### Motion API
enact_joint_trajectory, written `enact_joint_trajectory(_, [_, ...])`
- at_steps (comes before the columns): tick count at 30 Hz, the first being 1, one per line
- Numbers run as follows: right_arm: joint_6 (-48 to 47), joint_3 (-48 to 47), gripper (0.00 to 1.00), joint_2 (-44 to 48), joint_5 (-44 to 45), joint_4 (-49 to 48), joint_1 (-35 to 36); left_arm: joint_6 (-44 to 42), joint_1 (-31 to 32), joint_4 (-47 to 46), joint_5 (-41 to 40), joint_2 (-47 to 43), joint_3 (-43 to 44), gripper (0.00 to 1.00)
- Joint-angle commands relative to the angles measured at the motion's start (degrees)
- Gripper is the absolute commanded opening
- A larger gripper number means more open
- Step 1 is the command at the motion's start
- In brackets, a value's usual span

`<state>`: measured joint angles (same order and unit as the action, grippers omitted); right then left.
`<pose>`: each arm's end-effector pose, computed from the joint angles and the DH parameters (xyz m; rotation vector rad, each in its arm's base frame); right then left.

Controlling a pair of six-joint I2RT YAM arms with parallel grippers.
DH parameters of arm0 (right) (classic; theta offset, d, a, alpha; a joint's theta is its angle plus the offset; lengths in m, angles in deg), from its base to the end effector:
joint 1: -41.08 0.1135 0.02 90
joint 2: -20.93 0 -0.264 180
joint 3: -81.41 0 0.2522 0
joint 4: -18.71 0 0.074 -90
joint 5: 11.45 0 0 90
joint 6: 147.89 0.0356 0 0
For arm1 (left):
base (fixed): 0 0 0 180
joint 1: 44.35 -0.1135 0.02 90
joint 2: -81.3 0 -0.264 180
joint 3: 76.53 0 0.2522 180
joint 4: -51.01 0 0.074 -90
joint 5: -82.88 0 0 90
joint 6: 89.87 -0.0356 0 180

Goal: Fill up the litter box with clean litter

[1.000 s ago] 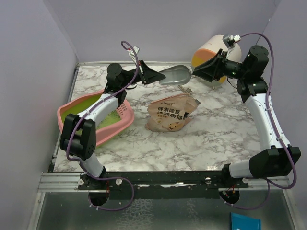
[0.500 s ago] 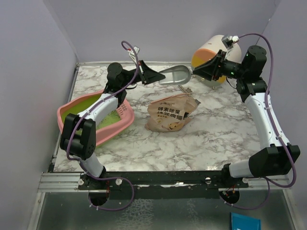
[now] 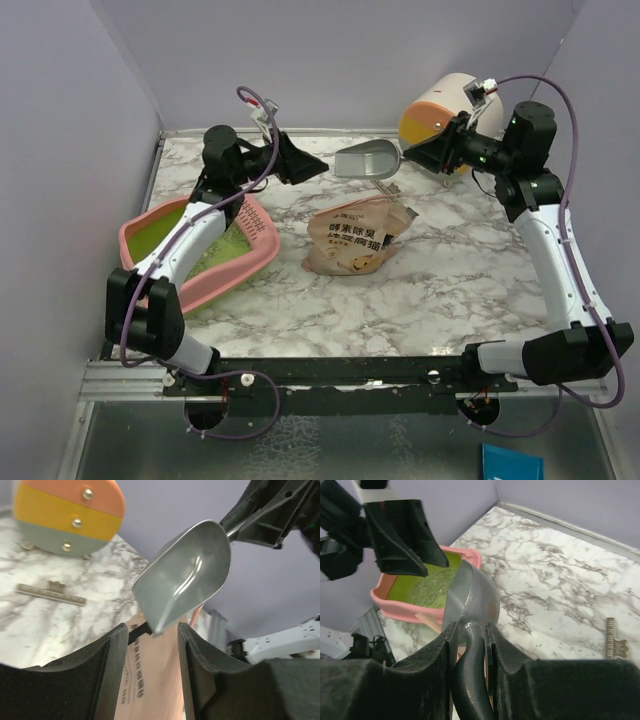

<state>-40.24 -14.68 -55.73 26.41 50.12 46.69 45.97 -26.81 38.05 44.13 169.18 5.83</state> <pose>0.2865 0.0564 0.4344 -0.4915 1.7604 1.0917 0.3318 -0.1340 0.3655 0.4241 1.6399 -1.4961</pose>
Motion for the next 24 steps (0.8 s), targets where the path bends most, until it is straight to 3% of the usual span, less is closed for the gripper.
enact_joint_trajectory(1, [-2.6, -4.0, 0.01, 4.6, 12.1, 6.4, -0.2, -26.4, -1.6, 22.8, -1.7, -6.9, 3.4, 0.49])
enact_joint_trajectory(3, [-5.2, -7.9, 0.01, 4.7, 18.1, 12.0, -0.2, -32.8, -1.3, 29.1, -2.3, -7.8, 4.4, 0.50])
enact_joint_trajectory(8, [-11.4, -18.9, 0.01, 3.0, 29.0, 27.6, -0.1, -39.0, 1.5, 31.5, -1.2, -8.1, 3.3, 0.54])
enact_joint_trajectory(12, [-13.7, -24.9, 0.01, 2.1, 36.5, 37.2, -0.1, -46.0, 5.1, 39.9, -2.0, -5.2, 7.6, 0.53])
enact_joint_trajectory(15, [-14.6, -25.9, 0.01, 2.5, 39.0, 40.6, -0.1, -50.2, 8.0, 45.3, -3.4, -2.6, 11.4, 0.53])
enact_joint_trajectory(24, [-15.5, -22.2, 0.01, 5.6, 39.6, 45.3, 0.4, -52.9, 10.2, 47.9, -3.9, -0.8, 13.6, 0.51])
